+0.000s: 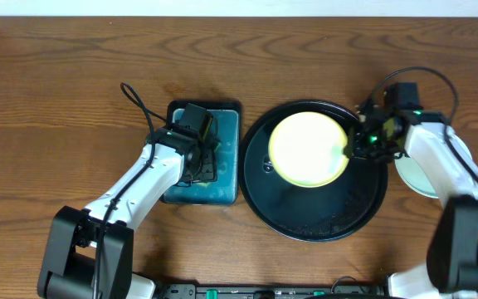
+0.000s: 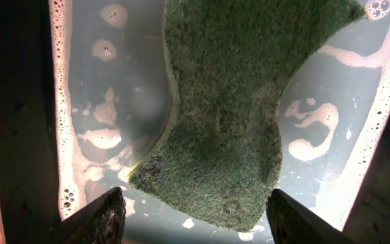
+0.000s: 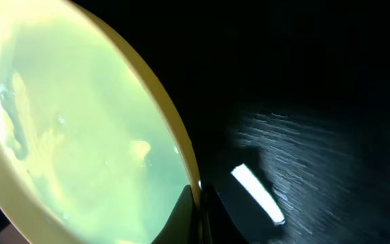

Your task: Clean dirty plates on tray and stack at the side

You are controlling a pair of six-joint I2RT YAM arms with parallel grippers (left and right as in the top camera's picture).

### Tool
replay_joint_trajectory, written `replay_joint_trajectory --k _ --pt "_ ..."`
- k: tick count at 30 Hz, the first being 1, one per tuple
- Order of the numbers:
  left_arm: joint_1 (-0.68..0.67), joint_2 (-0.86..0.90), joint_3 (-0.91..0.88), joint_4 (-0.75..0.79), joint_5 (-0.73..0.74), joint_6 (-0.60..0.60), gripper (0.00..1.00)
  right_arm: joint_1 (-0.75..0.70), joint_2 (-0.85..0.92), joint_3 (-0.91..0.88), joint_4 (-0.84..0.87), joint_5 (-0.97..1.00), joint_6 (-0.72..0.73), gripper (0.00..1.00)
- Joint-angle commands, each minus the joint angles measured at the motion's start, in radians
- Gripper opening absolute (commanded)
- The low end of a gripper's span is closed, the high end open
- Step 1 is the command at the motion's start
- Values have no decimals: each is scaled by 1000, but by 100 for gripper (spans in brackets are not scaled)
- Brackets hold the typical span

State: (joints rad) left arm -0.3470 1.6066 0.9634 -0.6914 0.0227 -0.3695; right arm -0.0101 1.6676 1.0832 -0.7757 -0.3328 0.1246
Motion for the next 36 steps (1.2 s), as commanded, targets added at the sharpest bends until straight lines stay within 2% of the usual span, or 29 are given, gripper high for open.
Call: replay_joint_trajectory --k 1,10,36 --pt "3 -2 2 -3 -11 -9 68 -5 -113 1 -25 230 49 1" --pt "3 -2 2 -3 -11 -9 68 51 -255 1 -87 460 146 1" --pt "3 -2 2 -3 -11 -9 68 96 -256 1 -93 513 152 1"
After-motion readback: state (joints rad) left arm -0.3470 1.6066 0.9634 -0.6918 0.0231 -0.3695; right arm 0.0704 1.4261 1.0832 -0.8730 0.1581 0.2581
